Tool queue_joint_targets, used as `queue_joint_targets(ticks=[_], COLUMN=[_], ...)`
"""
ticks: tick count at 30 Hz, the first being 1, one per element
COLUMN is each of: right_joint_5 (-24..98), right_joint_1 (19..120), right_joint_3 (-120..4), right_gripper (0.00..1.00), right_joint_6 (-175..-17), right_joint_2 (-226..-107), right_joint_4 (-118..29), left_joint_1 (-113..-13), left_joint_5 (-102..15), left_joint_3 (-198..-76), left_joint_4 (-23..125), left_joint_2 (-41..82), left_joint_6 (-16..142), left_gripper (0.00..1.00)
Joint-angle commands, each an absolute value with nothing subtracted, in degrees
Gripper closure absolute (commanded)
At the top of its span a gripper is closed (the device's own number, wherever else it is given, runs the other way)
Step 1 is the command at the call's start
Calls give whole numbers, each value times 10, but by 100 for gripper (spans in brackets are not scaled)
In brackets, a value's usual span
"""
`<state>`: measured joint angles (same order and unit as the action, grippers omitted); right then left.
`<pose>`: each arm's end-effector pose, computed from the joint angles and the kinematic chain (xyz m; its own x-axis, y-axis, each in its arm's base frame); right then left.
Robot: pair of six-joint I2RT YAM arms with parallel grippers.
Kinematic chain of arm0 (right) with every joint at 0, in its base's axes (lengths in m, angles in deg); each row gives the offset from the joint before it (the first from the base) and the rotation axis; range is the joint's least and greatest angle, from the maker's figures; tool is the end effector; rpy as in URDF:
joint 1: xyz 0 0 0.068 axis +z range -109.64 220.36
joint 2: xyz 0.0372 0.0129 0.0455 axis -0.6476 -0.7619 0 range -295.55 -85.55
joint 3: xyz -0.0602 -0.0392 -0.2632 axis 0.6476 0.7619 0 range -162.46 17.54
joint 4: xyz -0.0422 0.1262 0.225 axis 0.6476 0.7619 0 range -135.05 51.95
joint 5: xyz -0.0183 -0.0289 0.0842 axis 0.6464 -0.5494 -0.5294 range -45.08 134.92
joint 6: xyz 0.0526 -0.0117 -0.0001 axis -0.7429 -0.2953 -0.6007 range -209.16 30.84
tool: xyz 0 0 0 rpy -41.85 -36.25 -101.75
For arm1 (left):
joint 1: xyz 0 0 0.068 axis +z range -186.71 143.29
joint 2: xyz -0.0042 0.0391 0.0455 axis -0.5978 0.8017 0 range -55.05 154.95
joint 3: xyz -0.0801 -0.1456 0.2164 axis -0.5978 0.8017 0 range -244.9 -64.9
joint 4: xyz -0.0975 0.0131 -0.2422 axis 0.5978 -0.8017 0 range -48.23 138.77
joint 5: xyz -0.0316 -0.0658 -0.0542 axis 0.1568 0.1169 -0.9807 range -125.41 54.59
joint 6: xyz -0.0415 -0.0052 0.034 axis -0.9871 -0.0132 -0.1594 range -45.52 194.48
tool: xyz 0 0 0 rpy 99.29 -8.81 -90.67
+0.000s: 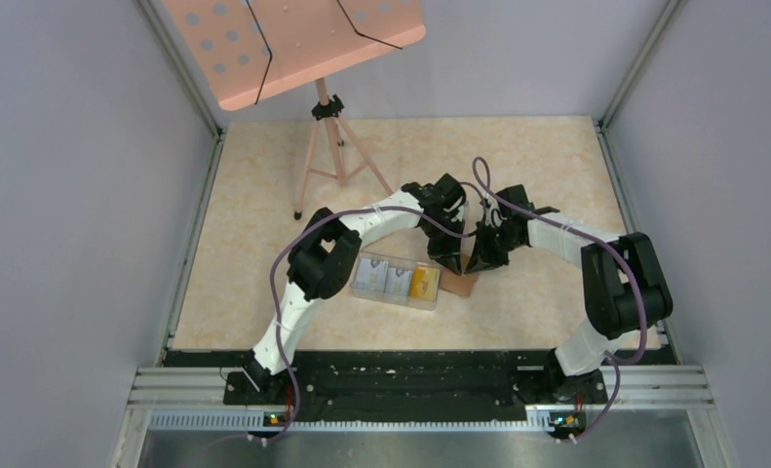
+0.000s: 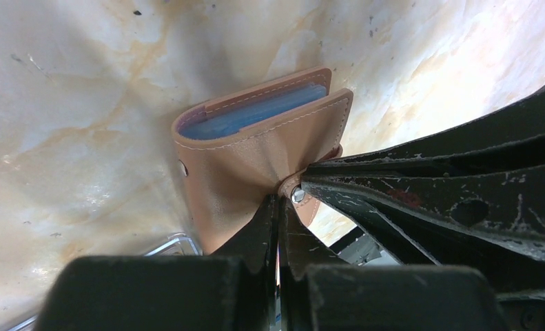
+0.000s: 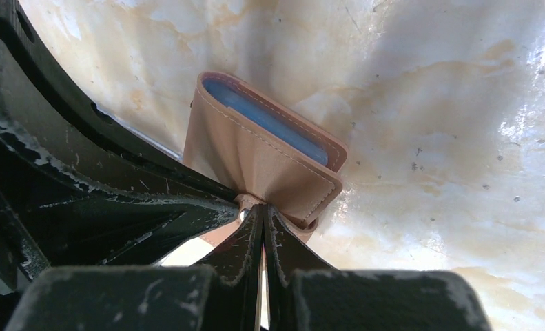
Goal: Put the credit cards into the card holder
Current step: Close the card holder at the center of the board.
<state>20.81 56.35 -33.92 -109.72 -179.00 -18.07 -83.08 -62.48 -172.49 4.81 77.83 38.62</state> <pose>0.2808 0.0956 0.1584 -0.9779 0.0533 -0.2021 -0.0522 0.8741 0.4830 0.3224 -0.3617 0.1577 -0.9657 0.2569 -0.0379 0.2345 0.7999 -0.5525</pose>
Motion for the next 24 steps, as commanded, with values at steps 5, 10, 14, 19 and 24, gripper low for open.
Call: queue_joint_targets(ticks=[5,10,14,19,24], right_joint_5=[335,375,392,382,351], right_joint_1=[632,675,684,683,660], right_joint_3=[-302,-270,-247,-272,-313], right_gripper=[100,100,100,100,100], right_joint_6=[-1069,-1081,-1084,-1102,-1138], right_joint_2=[-1798,-1789,-1790,-1734,-1670], right_joint_4=[-145,-167,-178,-165,-161], left_joint_1=[-846,-846,-846,-846,-845], left_joint_5=[-571,-567,-588,-633,-638], left_joint_3=[-1721,-1685,-1663,-1662,-1662], left_joint_4=[-2,31,80,129,141], left_joint_2=[799,780,758,746,731], left_joint_6=[400,390,386,375,370], left_gripper=[100,100,100,100,100])
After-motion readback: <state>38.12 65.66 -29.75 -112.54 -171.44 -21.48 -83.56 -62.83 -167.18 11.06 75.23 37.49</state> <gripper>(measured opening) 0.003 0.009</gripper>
